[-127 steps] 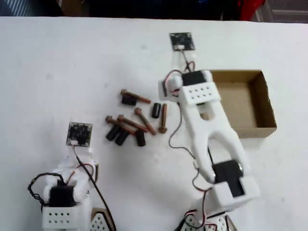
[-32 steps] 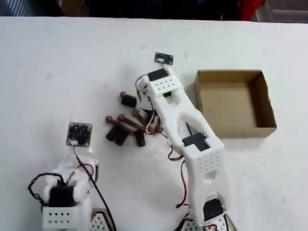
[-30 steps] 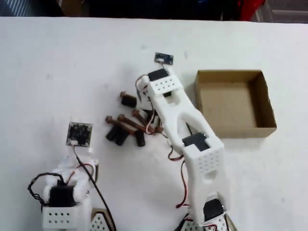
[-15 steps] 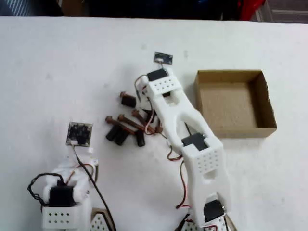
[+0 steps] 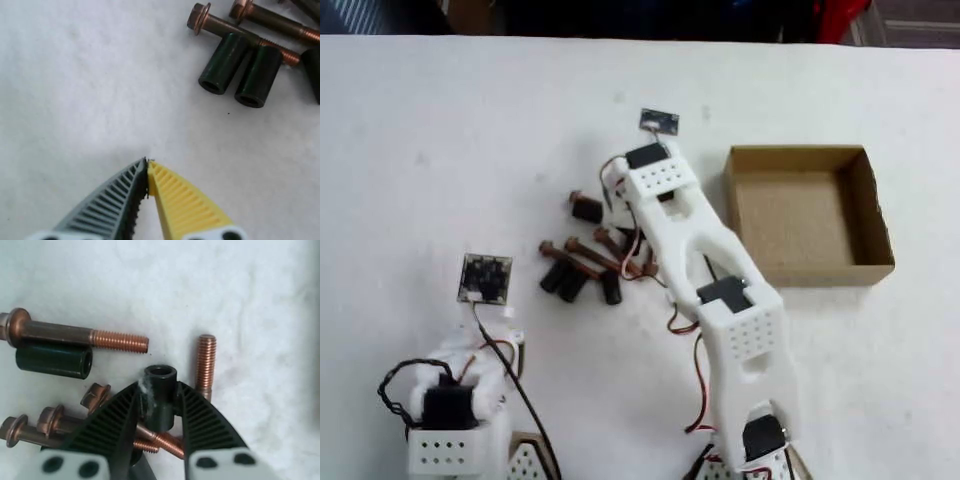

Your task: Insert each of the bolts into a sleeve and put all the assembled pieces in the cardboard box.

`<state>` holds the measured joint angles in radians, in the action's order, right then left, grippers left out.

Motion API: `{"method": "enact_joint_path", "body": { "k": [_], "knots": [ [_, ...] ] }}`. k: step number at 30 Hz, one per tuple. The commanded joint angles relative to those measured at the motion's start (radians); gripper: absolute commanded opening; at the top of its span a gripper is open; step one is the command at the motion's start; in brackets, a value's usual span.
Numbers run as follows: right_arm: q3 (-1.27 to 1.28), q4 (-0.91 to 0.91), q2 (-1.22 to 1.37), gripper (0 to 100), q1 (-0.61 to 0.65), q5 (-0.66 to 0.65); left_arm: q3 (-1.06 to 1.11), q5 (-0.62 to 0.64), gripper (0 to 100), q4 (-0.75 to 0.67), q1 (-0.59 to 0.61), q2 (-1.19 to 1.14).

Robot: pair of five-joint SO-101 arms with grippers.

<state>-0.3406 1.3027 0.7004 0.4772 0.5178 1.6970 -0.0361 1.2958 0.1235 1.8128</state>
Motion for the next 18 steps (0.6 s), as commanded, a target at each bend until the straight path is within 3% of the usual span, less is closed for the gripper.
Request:
{"method": "enact_joint_path", "body": {
  "k": [1,7,15,18],
  "knots": [
    [-0.003,-0.021,0.033,4.3,0.039,0.002,-0.003,-0.008,2,-0.011,-0.001,0.007],
    [-0.005,0.008,0.033,13.0,0.039,0.005,-0.003,-0.008,2,-0.011,-0.001,0.007],
    [-0.005,0.008,0.033,1.8,0.036,0.006,-0.003,-0.008,2,-0.011,-0.001,0.007],
    [-0.006,0.008,0.033,1.8,0.031,0.002,-0.003,-0.008,2,-0.011,-0.001,0.007]
  ]
}}
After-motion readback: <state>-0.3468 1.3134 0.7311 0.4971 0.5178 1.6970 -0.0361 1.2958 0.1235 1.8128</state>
